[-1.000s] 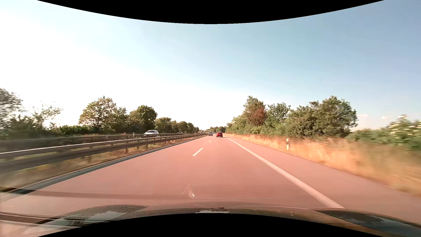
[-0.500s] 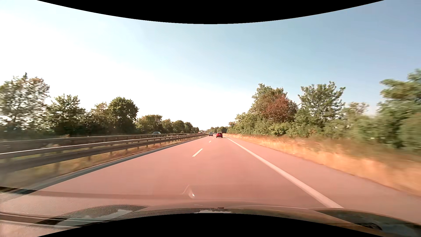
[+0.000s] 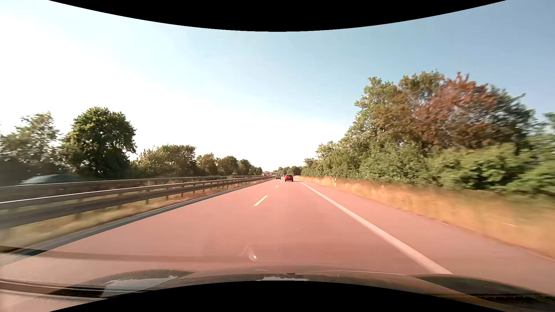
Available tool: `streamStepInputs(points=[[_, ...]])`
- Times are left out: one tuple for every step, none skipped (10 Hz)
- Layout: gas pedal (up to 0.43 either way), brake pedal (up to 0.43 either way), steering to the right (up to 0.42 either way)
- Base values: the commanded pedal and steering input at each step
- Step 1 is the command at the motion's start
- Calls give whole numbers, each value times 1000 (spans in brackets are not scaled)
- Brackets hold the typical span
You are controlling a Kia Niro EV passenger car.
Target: Follow the waypoints while adhering to traffic rules and regulations
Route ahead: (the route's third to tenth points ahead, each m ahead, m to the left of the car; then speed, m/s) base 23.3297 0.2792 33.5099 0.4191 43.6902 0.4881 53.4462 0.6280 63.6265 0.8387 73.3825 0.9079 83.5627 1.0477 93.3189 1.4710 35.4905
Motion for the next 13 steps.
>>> streamStepInputs(points=[[110,6,-1],[118,6,-1],[118,6,-1],[118,6,-2],[118,6,-1],[118,6,0],[130,6,0],[130,6,0],[138,6,0],[138,6,0],[138,6,0],[138,6,-1],[150,6,-1]])
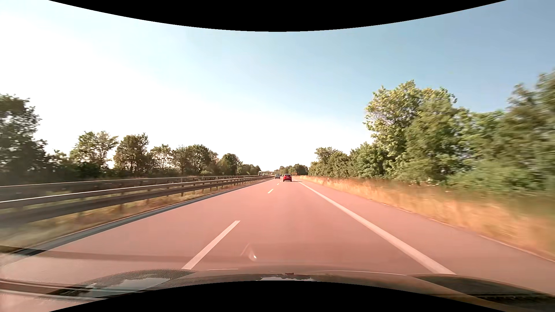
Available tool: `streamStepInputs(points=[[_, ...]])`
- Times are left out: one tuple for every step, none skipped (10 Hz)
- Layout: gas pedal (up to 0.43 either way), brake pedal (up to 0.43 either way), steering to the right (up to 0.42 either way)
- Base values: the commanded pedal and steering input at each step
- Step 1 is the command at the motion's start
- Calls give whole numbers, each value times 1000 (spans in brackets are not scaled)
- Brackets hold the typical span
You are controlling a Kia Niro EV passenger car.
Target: Follow the waypoints while adhering to traffic rules and regulations
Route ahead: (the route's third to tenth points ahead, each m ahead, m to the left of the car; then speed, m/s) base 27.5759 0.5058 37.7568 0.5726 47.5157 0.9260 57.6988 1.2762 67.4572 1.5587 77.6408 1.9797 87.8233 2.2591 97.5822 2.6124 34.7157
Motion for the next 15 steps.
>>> streamStepInputs(points=[[150,6,-1],[150,6,-1],[150,6,-2],[150,6,-2],[150,6,-2],[150,6,-2],[150,6,-2],[157,6,-2],[157,6,-2],[157,6,-2],[157,6,-2],[157,6,-2],[157,6,-3],[157,6,-4],[157,6,-4]])
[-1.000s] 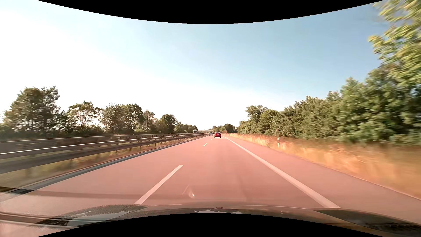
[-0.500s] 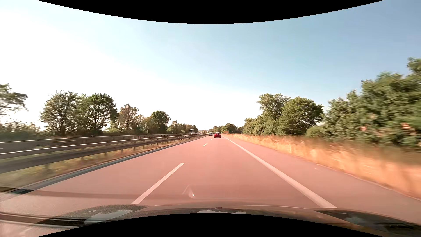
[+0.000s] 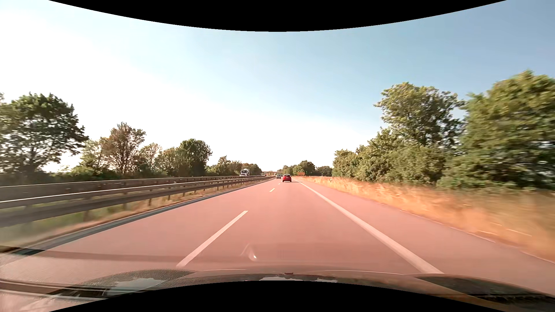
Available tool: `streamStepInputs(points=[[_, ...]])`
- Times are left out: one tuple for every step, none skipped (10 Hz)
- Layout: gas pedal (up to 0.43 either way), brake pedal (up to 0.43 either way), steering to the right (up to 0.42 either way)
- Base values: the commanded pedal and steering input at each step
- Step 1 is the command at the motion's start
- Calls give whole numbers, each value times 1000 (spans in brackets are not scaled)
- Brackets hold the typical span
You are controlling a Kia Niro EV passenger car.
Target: Follow the waypoints while adhering to traffic rules and regulations
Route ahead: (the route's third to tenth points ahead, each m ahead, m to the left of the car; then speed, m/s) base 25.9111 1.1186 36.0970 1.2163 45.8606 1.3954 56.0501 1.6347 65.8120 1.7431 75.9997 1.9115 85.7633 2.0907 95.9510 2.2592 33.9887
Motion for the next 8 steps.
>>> streamStepInputs(points=[[157,6,-4],[157,6,-3],[157,6,-2],[157,6,-2],[157,6,-1],[157,6,-1],[157,6,-1],[169,6,-1]])
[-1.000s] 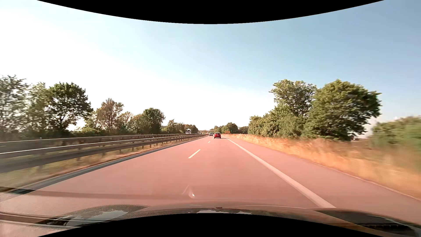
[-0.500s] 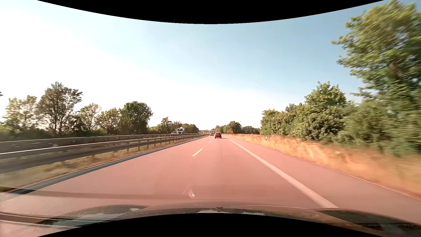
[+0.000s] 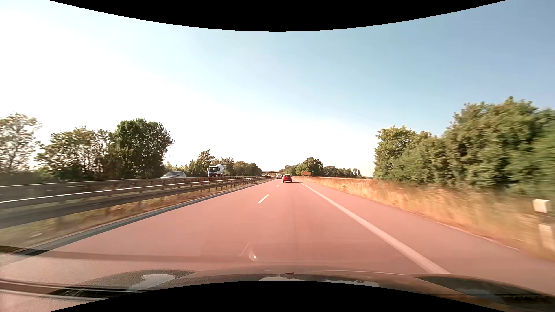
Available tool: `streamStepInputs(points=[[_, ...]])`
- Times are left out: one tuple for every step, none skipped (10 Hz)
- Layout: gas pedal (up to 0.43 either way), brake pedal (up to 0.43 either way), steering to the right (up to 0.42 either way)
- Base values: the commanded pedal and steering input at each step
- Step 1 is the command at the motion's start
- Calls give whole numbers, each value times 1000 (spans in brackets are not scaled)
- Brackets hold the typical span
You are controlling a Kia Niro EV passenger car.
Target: Follow the waypoints while adhering to traffic rules and regulations
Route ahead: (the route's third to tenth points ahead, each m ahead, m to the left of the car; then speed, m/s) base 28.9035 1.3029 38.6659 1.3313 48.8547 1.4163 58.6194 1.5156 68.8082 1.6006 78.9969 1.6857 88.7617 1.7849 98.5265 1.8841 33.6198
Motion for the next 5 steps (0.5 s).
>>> streamStepInputs(points=[[177,6,-1],[189,6,-1],[189,6,-1],[189,6,-1],[197,6,-1]])
